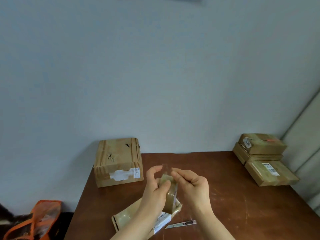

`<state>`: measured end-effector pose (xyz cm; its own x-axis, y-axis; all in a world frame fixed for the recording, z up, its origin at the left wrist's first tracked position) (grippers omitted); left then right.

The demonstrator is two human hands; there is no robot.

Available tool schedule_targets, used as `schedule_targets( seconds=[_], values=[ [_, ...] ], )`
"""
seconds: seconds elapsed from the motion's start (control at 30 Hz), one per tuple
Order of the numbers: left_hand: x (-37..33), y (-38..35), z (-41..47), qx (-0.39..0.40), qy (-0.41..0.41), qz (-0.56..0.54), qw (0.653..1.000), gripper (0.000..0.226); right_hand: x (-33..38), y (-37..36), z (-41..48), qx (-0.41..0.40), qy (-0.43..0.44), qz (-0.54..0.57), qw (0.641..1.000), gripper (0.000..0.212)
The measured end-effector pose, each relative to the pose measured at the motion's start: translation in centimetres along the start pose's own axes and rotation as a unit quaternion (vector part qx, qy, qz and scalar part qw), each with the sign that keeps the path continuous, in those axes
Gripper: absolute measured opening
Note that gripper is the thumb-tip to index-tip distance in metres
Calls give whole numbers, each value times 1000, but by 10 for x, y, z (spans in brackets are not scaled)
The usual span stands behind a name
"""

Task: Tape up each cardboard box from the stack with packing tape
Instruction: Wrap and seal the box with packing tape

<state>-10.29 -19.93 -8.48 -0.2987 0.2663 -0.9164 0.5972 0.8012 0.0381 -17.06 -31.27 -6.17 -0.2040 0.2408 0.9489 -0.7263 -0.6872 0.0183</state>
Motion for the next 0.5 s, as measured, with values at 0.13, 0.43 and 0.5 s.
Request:
schedule_targets(
  seconds=[0.13, 0.43, 0.5],
  values=[
    [-8, 4, 2, -42, 19, -33, 998, 15, 6, -7, 12, 46, 14, -27, 998, 39],
    [0, 14, 24, -60, 70, -48, 995, 22, 3, -22, 18, 121, 35, -39, 991, 25],
    [1, 15, 27, -54, 78, -66, 993, 23, 3, -22, 20, 127, 40, -53, 990, 25]
  ],
)
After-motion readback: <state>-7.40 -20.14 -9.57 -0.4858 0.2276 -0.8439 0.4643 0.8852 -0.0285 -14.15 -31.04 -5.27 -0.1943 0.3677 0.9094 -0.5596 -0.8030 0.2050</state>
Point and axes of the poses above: each hand's wrist, its own z-axis towards the middle knuckle, its own y-axis out of the back of the hand, x = y × z, the point moved 8 cm from there along z, towards the middle knuckle, and after that the axes turned 13 degrees about y, right-handed, at the moved point
